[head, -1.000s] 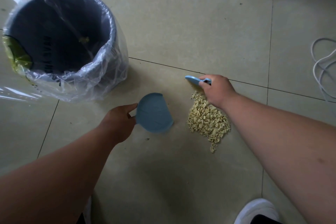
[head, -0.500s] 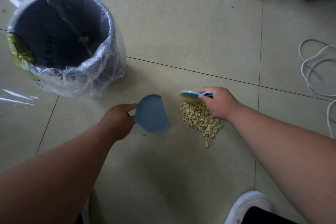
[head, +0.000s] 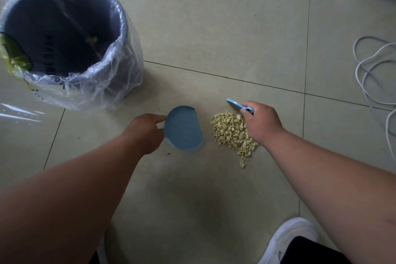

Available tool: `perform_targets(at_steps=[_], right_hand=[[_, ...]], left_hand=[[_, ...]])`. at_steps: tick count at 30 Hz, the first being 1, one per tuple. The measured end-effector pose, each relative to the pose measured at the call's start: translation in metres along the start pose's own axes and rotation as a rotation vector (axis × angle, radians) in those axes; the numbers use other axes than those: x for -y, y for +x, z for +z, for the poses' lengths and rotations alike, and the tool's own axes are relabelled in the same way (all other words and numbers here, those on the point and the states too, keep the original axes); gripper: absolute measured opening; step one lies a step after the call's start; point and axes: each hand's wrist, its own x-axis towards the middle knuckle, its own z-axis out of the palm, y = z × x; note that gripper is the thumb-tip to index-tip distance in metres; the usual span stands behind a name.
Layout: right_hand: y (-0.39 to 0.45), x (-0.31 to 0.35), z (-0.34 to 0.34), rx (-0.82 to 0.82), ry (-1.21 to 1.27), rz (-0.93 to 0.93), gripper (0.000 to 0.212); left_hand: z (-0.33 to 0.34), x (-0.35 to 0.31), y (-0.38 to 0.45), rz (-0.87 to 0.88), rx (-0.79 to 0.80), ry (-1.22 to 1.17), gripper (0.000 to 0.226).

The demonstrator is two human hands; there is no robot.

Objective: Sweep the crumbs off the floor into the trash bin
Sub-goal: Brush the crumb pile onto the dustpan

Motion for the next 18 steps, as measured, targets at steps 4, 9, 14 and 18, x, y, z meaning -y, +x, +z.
perform_targets(at_steps=[4, 9, 14, 18], right_hand=[[-0.009, 0.007, 0.010, 0.030, 0.021, -0.022, 0.025], [-0.024, 0.023, 0.022, 0.080, 0.053, -0.073, 0.028], [-0.043, 0.046, 0.032, 0.150, 0.090, -0.193, 0.026], [-0.044, 0.049, 0.026, 0.091, 0.185, -0.165, 0.027]], left_hand=[[0.005, -0.010, 0.011, 0.042, 0.031, 0.074, 0.050], [0.012, -0.021, 0.015, 0.054, 0.064, 0.061, 0.052], [0.016, -0.019, 0.014, 0.050, 0.066, 0.031, 0.050], [0.014, -0.015, 0.013, 0.057, 0.078, 0.028, 0.051]])
